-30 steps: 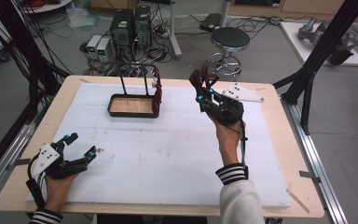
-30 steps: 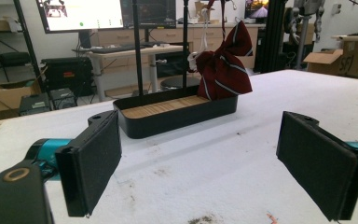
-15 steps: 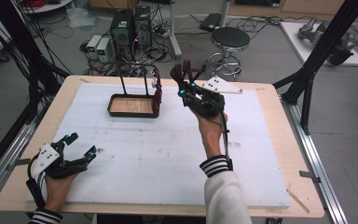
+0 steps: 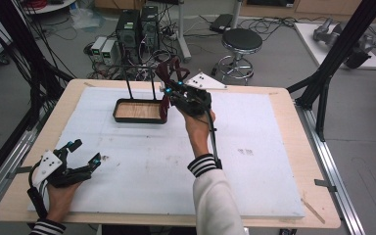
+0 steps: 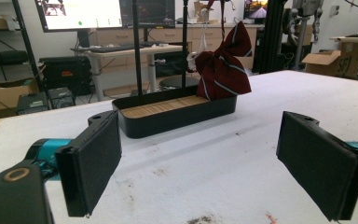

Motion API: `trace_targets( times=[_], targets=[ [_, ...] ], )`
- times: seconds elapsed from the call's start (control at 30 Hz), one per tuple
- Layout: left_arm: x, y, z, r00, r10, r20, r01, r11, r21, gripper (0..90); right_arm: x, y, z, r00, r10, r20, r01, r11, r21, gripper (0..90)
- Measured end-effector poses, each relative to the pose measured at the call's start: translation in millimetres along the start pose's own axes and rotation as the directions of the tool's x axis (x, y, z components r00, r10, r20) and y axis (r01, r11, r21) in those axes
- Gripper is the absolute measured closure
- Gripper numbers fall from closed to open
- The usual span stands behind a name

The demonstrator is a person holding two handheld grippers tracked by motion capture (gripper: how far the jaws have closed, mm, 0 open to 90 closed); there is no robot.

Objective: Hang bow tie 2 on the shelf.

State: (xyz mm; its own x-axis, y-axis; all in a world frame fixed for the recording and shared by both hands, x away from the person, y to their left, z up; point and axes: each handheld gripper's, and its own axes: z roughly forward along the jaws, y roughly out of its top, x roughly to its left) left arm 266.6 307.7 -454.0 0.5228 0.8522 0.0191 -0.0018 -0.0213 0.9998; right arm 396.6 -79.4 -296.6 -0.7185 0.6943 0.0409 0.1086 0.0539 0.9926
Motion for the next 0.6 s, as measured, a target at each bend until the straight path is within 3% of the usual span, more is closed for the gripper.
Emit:
trace_targets(
  times=[0.6],
  targets=[
    [0.7, -0.3, -0.4, 1.0, -0.006, 0.002, 0.006, 1.0, -0.004, 14.4, 21.5, -3.1, 47.1, 0.9994, 0.005, -0.036, -0.005, 1.0, -0.001, 75.7]
  ],
)
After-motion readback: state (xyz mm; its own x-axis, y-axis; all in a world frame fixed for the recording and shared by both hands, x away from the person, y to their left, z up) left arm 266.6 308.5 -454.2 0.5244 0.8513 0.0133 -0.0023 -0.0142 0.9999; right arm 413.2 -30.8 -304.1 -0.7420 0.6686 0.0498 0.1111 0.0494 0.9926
